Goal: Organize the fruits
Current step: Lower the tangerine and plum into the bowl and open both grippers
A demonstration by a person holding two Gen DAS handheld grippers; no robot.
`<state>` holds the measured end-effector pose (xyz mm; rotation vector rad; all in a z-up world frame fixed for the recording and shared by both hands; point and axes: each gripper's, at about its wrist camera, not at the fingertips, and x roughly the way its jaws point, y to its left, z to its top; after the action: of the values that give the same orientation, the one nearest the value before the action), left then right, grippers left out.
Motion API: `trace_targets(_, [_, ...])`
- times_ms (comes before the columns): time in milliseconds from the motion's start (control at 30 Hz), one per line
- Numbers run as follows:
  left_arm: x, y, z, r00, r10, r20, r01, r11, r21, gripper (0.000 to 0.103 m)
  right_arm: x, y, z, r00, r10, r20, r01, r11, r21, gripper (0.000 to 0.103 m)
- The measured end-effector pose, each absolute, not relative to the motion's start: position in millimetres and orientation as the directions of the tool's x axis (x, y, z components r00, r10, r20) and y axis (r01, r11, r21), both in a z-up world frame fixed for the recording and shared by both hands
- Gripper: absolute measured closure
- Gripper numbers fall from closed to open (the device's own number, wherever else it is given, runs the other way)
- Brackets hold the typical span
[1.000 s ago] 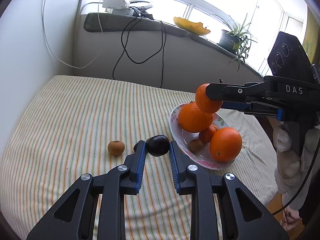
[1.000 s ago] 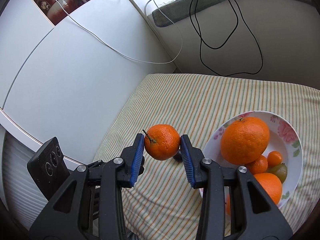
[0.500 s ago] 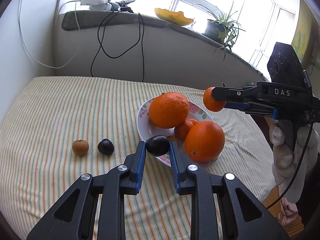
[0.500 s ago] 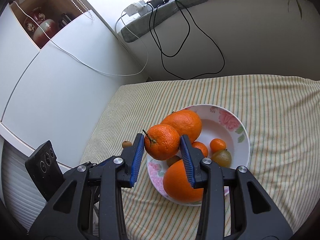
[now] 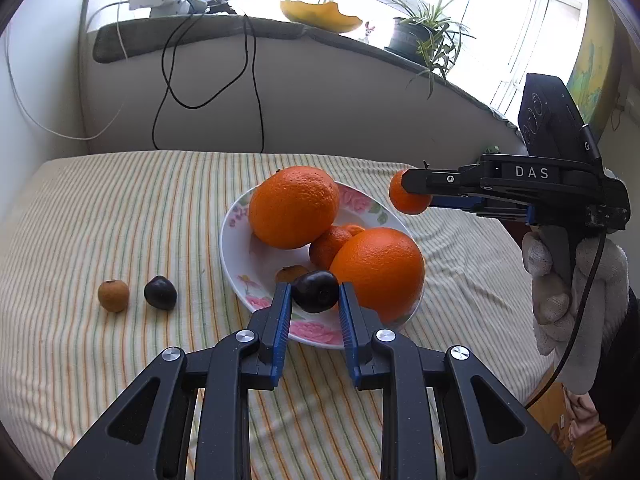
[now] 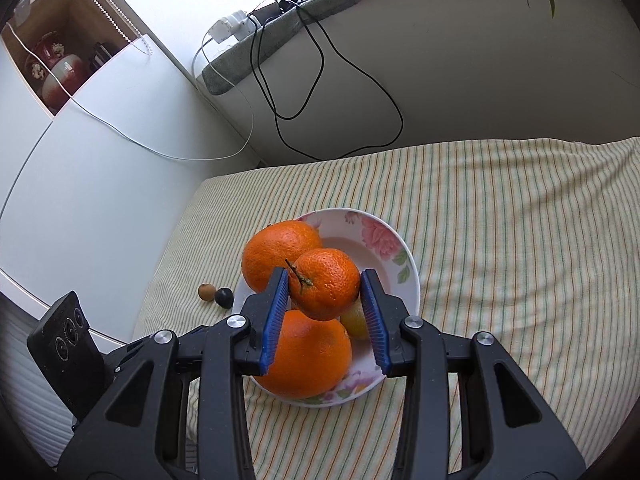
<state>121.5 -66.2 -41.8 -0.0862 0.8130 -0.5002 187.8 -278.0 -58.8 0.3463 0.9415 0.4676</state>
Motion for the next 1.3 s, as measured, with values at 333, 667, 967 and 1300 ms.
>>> trace_targets(333, [123,-76,-45,0.569,-0.449,-0.689,0.401,0.883,-0.245,0.081,195,-291,-75,0.494,0.510,-0.704,-0.208,0.855,0.474,0.064])
trace_targets(667, [124,-76,-47,0.563,-0.441,-0.699,0.392,0.887,-0.244,0.081,203,-286,-83,0.476,0.501,-0.723,-0.206,0.863,0.462,0.064])
trace_targets(967, [124,-76,-46,0.565,-0.435,-0.701,0.387,0.890,-0.241,0.080,205,-279,-85,0.468,0.499,-0.730,-0.213,0.865,0.455,0.064])
trace_targets(1300, [123,-73,-45,0.573,-0.425,-0.700,0.375,0.896,-0.237,0.078,206,-275,-86,0.462,0.489,-0.740,-0.216,0.871,0.441,0.063])
